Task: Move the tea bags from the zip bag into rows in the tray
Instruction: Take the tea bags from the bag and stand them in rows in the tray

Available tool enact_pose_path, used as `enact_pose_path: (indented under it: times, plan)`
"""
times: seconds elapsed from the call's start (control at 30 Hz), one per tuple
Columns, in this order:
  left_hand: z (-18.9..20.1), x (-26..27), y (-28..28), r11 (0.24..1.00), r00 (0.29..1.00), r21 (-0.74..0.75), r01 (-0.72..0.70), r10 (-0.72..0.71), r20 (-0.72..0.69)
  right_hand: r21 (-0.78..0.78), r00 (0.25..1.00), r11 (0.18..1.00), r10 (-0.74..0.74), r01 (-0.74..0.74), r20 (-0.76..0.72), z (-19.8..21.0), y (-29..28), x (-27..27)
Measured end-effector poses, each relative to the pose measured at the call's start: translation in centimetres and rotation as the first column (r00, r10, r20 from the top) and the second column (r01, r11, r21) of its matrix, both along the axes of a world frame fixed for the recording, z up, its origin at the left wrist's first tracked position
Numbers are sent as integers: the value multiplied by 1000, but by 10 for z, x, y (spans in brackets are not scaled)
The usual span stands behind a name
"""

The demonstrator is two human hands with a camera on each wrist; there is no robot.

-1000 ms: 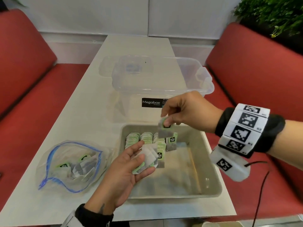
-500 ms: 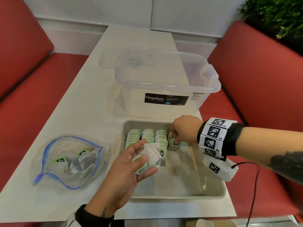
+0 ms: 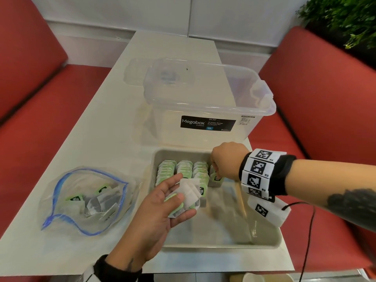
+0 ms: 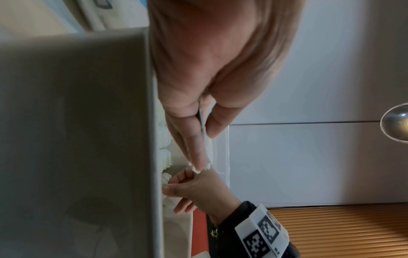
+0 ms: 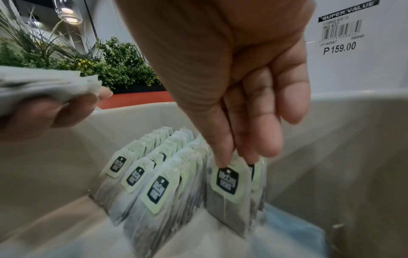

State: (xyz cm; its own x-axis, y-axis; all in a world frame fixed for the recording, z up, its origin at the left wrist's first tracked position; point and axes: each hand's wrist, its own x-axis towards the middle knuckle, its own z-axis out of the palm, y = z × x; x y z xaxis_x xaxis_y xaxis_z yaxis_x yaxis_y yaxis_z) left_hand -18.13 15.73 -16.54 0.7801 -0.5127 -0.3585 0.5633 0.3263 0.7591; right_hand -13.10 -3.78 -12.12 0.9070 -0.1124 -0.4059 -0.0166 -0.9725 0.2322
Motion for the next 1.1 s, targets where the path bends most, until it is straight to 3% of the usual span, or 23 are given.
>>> enact_pose_path:
  times: [0.47, 0.73, 0.8, 0.9, 1.0, 1.1]
  plan:
    - [4, -1, -1, 999, 1000, 32, 23, -23, 17, -143, 989, 979, 144, -147, -31, 10, 13, -2]
    - [3, 0, -1, 1000, 1000, 7, 29, -29, -5, -85, 992, 990, 103, -109, -68, 15, 7, -7]
    - [3, 1, -1, 1000, 1000, -8, 22, -22, -6, -25, 994, 994, 104, -104, -21, 17, 7, -7]
    - [5, 2, -4, 999, 1000, -29, -18, 18, 9, 219, 985, 964, 123, -147, 120, 23, 11, -10]
    - [6, 4, -5, 996, 998, -60, -62, 62, 10, 475, 953, 837, 165, -271, 254, 33, 21, -19]
    - [8, 4, -5, 999, 997, -35, -28, 30, 70, 591, 918, 703, 287, -396, 274, 42, 32, -30]
